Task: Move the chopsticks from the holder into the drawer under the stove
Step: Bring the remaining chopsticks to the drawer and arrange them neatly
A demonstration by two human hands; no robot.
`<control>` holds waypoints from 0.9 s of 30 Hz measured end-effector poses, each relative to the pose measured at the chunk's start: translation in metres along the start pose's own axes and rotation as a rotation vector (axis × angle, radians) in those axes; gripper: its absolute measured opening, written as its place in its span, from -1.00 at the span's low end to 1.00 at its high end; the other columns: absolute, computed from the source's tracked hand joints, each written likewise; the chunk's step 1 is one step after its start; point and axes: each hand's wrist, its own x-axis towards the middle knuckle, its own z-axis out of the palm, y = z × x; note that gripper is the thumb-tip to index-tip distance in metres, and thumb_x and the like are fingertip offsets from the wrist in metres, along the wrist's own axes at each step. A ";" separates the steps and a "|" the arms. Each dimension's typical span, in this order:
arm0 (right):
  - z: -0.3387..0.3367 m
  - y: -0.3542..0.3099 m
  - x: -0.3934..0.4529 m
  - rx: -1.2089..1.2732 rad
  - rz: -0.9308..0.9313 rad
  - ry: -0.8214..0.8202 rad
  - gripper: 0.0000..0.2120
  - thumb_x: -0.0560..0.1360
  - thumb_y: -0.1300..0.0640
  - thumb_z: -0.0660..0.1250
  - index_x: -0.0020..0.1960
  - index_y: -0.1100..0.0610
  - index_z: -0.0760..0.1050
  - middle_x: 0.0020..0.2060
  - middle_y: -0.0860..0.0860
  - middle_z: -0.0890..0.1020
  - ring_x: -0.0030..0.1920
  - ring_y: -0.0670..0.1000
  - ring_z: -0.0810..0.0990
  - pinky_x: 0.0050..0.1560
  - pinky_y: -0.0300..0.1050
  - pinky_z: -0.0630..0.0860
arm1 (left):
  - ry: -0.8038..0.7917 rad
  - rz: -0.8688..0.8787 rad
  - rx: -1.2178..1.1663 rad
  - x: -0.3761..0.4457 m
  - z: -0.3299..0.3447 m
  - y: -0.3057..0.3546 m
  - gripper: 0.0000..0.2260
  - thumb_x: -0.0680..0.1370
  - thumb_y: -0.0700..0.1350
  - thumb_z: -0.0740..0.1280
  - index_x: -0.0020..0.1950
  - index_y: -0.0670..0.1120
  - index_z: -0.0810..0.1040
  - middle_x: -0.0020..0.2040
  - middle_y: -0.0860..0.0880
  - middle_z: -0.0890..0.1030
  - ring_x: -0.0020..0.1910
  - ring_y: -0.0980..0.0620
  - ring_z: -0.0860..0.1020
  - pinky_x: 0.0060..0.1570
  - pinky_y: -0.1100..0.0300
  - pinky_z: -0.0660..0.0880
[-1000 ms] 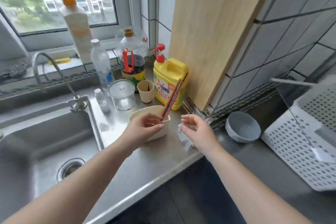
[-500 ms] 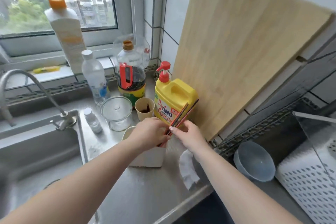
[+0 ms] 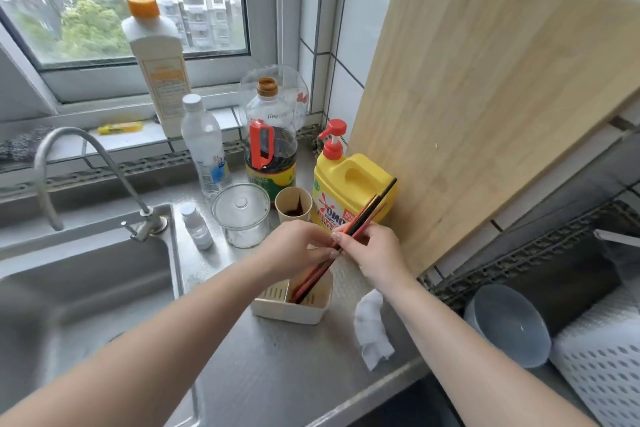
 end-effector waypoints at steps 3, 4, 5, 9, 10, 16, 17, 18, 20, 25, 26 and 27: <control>-0.011 -0.022 -0.006 0.055 -0.051 -0.038 -0.87 0.46 0.17 0.39 -0.22 -0.03 0.59 -0.47 -0.16 0.62 -0.42 -0.26 0.56 -0.35 -0.41 0.45 | -0.099 0.015 -0.202 -0.005 -0.015 0.007 -0.82 0.50 -0.04 0.36 0.03 -0.08 0.66 -0.06 -0.07 0.70 -0.18 0.22 0.59 -0.07 0.30 0.53; -0.014 -0.030 -0.008 0.057 -0.079 -0.045 -0.86 0.46 0.18 0.39 -0.22 -0.03 0.58 -0.46 -0.14 0.62 -0.43 -0.26 0.56 -0.35 -0.40 0.46 | -0.123 0.018 -0.270 -0.008 -0.019 0.009 -0.81 0.50 -0.04 0.36 0.03 -0.09 0.66 -0.04 -0.10 0.70 -0.13 0.17 0.61 0.00 0.24 0.55; -0.017 -0.039 -0.010 0.050 -0.107 -0.043 -0.85 0.46 0.18 0.39 -0.23 -0.05 0.58 -0.43 -0.13 0.63 -0.43 -0.25 0.57 -0.32 -0.37 0.47 | -0.136 0.020 -0.334 -0.011 -0.024 0.012 -0.82 0.50 -0.05 0.37 0.02 -0.09 0.67 -0.03 -0.10 0.70 -0.04 0.10 0.64 0.10 0.15 0.56; -0.027 -0.072 -0.025 0.065 -0.181 -0.029 -0.88 0.47 0.21 0.38 -0.20 0.01 0.56 -0.51 -0.17 0.60 -0.47 -0.29 0.53 -0.34 -0.42 0.44 | -0.128 0.064 -0.559 -0.025 -0.039 0.028 -0.90 0.49 -0.17 0.36 -0.10 -0.03 0.68 -0.10 -0.06 0.71 0.02 -0.02 0.67 0.18 -0.10 0.53; -0.029 -0.079 -0.030 0.083 -0.187 -0.017 -0.90 0.47 0.22 0.37 -0.17 0.05 0.56 -0.52 -0.16 0.59 -0.49 -0.28 0.52 -0.37 -0.44 0.43 | -0.117 0.076 -0.568 -0.028 -0.041 0.032 -0.90 0.49 -0.16 0.37 -0.09 -0.04 0.68 -0.09 -0.08 0.72 0.02 -0.04 0.67 0.16 -0.14 0.53; -0.032 -0.084 -0.074 0.173 -0.149 0.129 -0.91 0.47 0.17 0.38 -0.10 -0.01 0.57 -0.28 -0.02 0.63 -0.34 -0.20 0.59 -0.27 -0.33 0.53 | -0.070 0.112 -0.640 -0.054 -0.031 0.061 -0.92 0.49 -0.13 0.38 -0.09 -0.04 0.68 -0.06 -0.19 0.71 0.02 -0.18 0.66 0.10 -0.18 0.55; -0.031 -0.079 -0.085 0.181 -0.128 0.154 -0.93 0.46 0.15 0.38 -0.08 0.00 0.57 -0.23 0.01 0.64 -0.27 -0.17 0.62 -0.24 -0.35 0.53 | -0.062 0.123 -0.658 -0.059 -0.025 0.066 -0.92 0.50 -0.14 0.38 -0.08 -0.05 0.67 -0.08 -0.18 0.71 -0.01 -0.17 0.66 0.10 -0.16 0.55; -0.030 -0.071 -0.097 0.167 -0.092 0.183 -0.91 0.45 0.09 0.39 -0.04 -0.02 0.57 -0.15 0.01 0.65 -0.16 -0.12 0.63 -0.16 -0.32 0.54 | -0.063 0.128 -0.686 -0.064 -0.018 0.070 -0.91 0.50 -0.14 0.37 -0.07 -0.06 0.67 -0.10 -0.16 0.71 -0.05 -0.12 0.66 0.09 -0.13 0.57; -0.029 -0.049 -0.125 0.157 0.028 0.211 -0.85 0.43 -0.03 0.39 0.00 -0.12 0.54 -0.03 -0.04 0.65 0.00 -0.08 0.61 0.03 -0.20 0.54 | -0.090 0.115 -0.778 -0.074 -0.001 0.077 -0.90 0.51 -0.15 0.36 -0.05 -0.09 0.67 -0.10 -0.15 0.70 -0.11 -0.06 0.65 0.06 -0.06 0.60; -0.023 -0.005 -0.201 0.223 0.370 0.037 -0.82 0.52 0.01 0.30 0.07 0.02 0.56 -0.01 0.09 0.69 0.04 0.07 0.66 0.14 0.07 0.57 | -0.189 -0.043 -1.122 -0.097 0.052 0.090 -0.86 0.56 -0.15 0.29 -0.01 -0.18 0.61 -0.12 -0.07 0.69 -0.10 0.05 0.67 -0.10 0.18 0.63; -0.023 0.000 -0.215 0.242 0.412 0.030 -0.82 0.54 0.03 0.26 0.07 0.07 0.56 -0.08 0.08 0.70 0.00 0.04 0.67 0.12 0.04 0.59 | -0.218 -0.066 -1.163 -0.101 0.064 0.093 -0.85 0.56 -0.15 0.28 0.01 -0.18 0.60 -0.13 -0.05 0.69 -0.11 0.07 0.67 -0.15 0.21 0.62; -0.022 0.003 -0.228 0.287 0.444 0.041 -0.82 0.57 0.06 0.22 0.05 0.08 0.55 -0.15 0.06 0.69 -0.04 0.02 0.68 0.09 0.01 0.61 | -0.245 -0.083 -1.190 -0.106 0.074 0.096 -0.85 0.56 -0.14 0.27 0.01 -0.18 0.60 -0.15 -0.04 0.68 -0.12 0.09 0.67 -0.19 0.24 0.61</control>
